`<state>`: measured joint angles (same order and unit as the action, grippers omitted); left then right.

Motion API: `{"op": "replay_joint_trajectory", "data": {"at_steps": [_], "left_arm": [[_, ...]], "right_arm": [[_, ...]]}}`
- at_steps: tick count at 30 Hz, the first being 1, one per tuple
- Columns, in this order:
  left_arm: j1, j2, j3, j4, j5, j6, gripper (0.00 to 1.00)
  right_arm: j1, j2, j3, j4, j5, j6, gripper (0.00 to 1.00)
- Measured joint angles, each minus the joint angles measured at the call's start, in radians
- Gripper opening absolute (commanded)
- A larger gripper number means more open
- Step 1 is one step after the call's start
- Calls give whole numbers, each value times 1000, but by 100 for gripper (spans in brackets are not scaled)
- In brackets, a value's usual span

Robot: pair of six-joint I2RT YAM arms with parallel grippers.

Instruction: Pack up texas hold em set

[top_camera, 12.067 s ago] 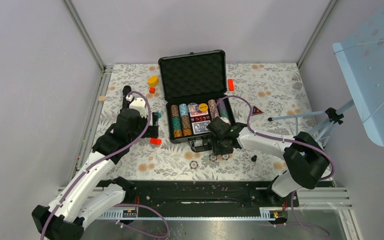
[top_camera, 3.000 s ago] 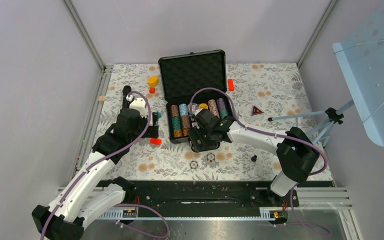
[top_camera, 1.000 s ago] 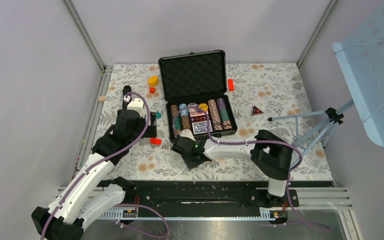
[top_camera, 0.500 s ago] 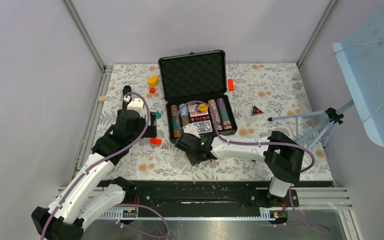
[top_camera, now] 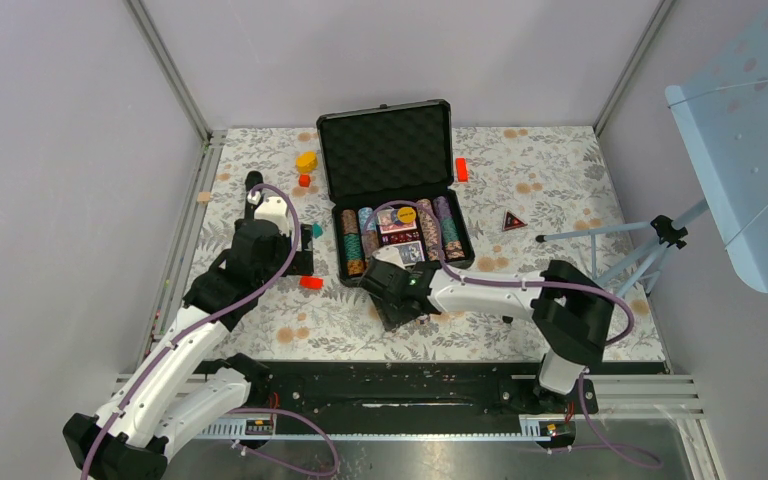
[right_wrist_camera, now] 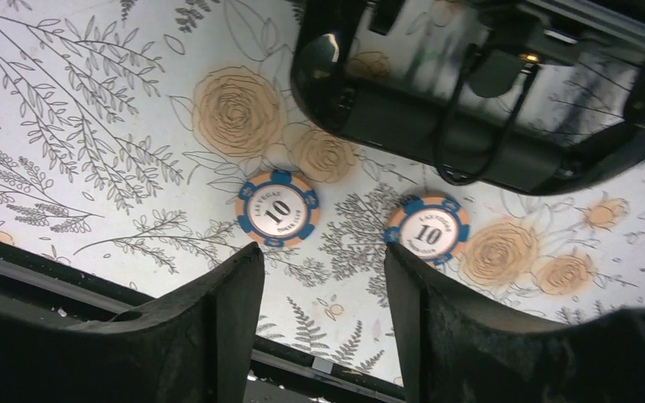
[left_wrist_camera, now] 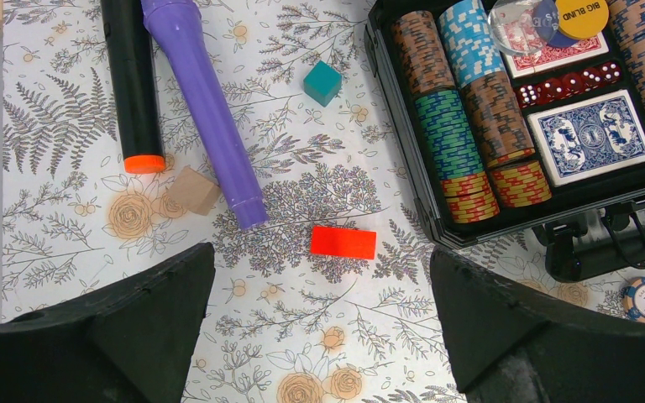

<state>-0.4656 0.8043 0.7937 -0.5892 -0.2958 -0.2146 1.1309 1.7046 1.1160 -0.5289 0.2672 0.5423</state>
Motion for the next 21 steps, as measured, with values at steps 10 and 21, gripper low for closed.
{"op": "replay_joint_trajectory", "data": {"at_steps": [10, 21], "left_arm": [[0, 0, 0, 0, 0, 0, 99], [0, 0, 0, 0, 0, 0, 99]], "right_arm": [[28, 98, 33, 16, -49, 1, 67], [37, 168, 87, 6, -50, 0, 58]]}}
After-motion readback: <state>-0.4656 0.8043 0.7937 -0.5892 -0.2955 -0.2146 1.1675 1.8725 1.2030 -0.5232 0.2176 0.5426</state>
